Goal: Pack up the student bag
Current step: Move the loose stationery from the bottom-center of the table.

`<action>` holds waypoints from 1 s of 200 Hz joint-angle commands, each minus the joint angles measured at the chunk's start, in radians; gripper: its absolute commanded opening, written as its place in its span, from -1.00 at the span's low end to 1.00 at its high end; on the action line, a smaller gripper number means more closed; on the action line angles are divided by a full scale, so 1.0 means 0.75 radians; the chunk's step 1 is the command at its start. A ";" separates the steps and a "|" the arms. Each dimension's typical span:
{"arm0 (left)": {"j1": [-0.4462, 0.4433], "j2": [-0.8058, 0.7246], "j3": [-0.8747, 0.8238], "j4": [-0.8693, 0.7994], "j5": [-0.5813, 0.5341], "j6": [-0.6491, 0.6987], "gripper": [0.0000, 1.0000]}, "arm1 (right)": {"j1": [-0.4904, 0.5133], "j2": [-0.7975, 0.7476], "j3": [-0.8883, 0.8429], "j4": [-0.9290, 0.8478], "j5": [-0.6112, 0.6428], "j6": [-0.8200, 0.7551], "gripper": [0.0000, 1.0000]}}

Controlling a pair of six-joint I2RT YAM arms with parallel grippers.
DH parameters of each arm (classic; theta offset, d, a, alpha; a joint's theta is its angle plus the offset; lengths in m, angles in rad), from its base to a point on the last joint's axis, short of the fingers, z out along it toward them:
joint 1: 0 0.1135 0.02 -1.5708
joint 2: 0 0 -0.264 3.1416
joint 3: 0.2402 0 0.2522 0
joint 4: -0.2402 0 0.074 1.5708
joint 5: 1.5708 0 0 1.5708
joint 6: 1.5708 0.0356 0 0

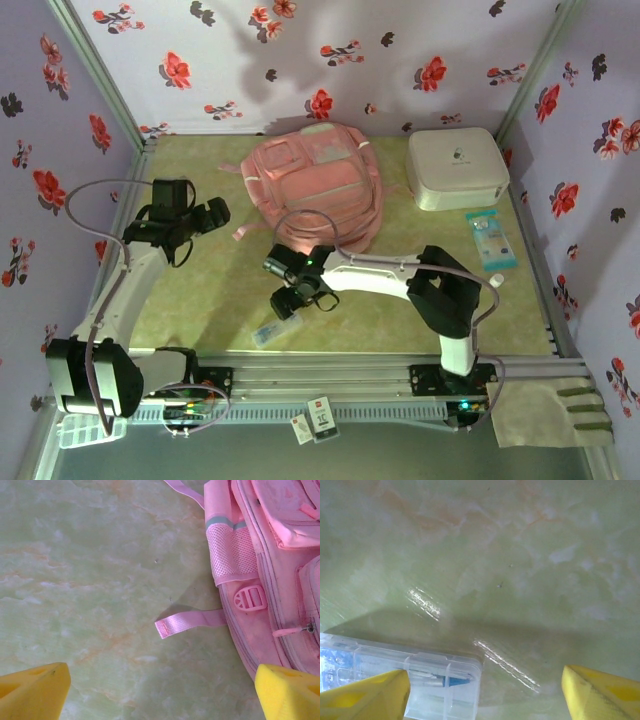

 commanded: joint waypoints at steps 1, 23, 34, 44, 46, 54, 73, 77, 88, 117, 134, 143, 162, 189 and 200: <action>0.012 -0.023 -0.017 0.037 -0.036 0.024 0.94 | 0.011 0.024 0.045 -0.084 -0.035 -0.030 0.60; 0.014 -0.024 -0.027 0.048 -0.035 0.030 0.99 | 0.012 0.041 0.055 -0.125 -0.048 -0.046 0.61; 0.013 -0.022 -0.031 0.053 -0.036 0.031 0.99 | 0.012 0.054 0.062 -0.151 -0.061 -0.065 0.62; 0.014 -0.019 -0.033 0.054 -0.036 0.032 0.99 | 0.011 0.074 0.075 -0.182 -0.062 -0.080 0.62; 0.014 -0.018 -0.033 0.055 -0.035 0.031 0.99 | 0.011 0.077 0.077 -0.189 -0.060 -0.083 0.63; 0.014 -0.017 -0.033 0.056 -0.036 0.031 0.99 | 0.011 0.095 0.091 -0.212 -0.056 -0.091 0.63; 0.014 -0.007 -0.031 0.055 -0.036 0.033 0.99 | 0.011 0.123 0.110 -0.248 -0.015 -0.095 0.63; 0.014 -0.005 -0.030 0.054 -0.036 0.033 0.99 | 0.011 0.130 0.112 -0.253 -0.004 -0.093 0.64; 0.014 -0.003 -0.029 0.053 -0.037 0.033 0.99 | 0.010 0.138 0.115 -0.266 0.024 -0.091 0.64; 0.014 0.000 -0.027 0.051 -0.035 0.035 0.99 | -0.002 0.135 0.092 -0.296 0.103 -0.072 0.63; 0.015 0.001 -0.024 0.050 -0.035 0.034 0.99 | -0.025 0.096 0.040 -0.287 0.150 -0.055 0.64; 0.014 0.003 -0.024 0.049 -0.035 0.033 0.99 | -0.047 0.068 0.006 -0.276 0.165 -0.042 0.64; 0.015 0.007 -0.022 0.048 -0.033 0.034 1.00 | -0.094 0.003 -0.058 -0.252 0.192 -0.012 0.64; 0.014 0.014 -0.020 0.045 -0.027 0.031 0.99 | -0.163 -0.090 -0.133 -0.220 0.239 0.047 0.65; 0.014 0.015 -0.018 0.044 -0.026 0.031 0.99 | -0.187 -0.125 -0.156 -0.198 0.232 0.055 0.65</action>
